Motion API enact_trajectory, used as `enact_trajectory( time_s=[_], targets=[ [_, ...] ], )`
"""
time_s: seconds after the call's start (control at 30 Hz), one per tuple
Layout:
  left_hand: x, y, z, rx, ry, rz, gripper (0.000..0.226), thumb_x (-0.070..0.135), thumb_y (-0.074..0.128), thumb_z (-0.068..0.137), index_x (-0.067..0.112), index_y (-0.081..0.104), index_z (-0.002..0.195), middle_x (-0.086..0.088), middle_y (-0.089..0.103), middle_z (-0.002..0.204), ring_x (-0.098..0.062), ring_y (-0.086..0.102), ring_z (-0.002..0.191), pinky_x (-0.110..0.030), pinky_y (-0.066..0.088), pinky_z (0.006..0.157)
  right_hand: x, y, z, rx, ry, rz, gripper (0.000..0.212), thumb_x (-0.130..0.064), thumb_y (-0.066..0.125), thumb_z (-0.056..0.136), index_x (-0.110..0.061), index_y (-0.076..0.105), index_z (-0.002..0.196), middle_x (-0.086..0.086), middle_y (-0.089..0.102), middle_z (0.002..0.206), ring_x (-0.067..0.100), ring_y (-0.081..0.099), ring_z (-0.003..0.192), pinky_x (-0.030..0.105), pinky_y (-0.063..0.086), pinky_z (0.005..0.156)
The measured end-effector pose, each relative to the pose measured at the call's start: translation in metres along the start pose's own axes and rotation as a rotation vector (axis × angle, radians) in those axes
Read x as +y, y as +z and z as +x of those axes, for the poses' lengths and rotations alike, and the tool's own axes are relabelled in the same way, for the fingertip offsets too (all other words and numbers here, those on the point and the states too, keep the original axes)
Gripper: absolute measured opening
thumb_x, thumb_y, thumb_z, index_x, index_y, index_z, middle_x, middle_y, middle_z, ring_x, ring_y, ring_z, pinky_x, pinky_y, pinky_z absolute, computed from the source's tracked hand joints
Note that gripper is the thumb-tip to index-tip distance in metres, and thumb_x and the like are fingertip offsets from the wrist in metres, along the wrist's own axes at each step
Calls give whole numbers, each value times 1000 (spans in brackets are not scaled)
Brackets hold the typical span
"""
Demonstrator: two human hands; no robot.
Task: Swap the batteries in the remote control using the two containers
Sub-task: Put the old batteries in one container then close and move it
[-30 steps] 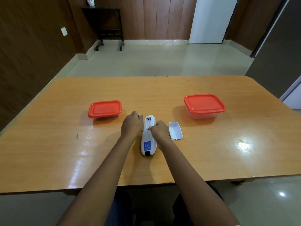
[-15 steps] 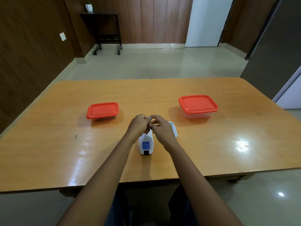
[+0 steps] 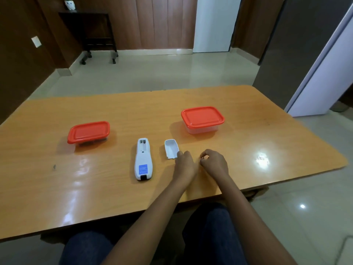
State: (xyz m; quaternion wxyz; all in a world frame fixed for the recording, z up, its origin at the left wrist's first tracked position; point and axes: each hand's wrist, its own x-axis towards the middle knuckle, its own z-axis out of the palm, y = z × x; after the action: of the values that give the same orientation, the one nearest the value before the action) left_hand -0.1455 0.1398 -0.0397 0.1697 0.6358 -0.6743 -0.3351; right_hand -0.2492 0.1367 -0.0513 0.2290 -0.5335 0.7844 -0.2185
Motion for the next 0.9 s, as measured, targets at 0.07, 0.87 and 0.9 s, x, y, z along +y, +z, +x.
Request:
enact_trajectory(
  time_s=[0.07,0.87,0.9],
  targets=[
    [-2,7,-3,74,41,70,25,8,42,89,-2,50,111,-17,42,121,-32,48,106,-36,42,79,7,1,-1,4,-15,-5,22,-18,52,88,-13,63,107,11,67,106,27,62,90,28,43,64],
    [2,-51,118,54,75,204,85,30,66,81,10,16,146,-10,19,153,-31,19,140,-41,26,109,-52,2,110,42,-376,-416,63,-35,51,91,-14,26,145,16,20,156,32,12,146,47,11,117],
    [2,-50,125,17,71,200,91,30,68,80,9,11,148,-9,16,155,-30,16,141,-42,25,111,-51,7,114,63,-391,-475,60,-34,46,94,-12,25,146,18,19,156,33,11,146,47,10,117]
  ],
)
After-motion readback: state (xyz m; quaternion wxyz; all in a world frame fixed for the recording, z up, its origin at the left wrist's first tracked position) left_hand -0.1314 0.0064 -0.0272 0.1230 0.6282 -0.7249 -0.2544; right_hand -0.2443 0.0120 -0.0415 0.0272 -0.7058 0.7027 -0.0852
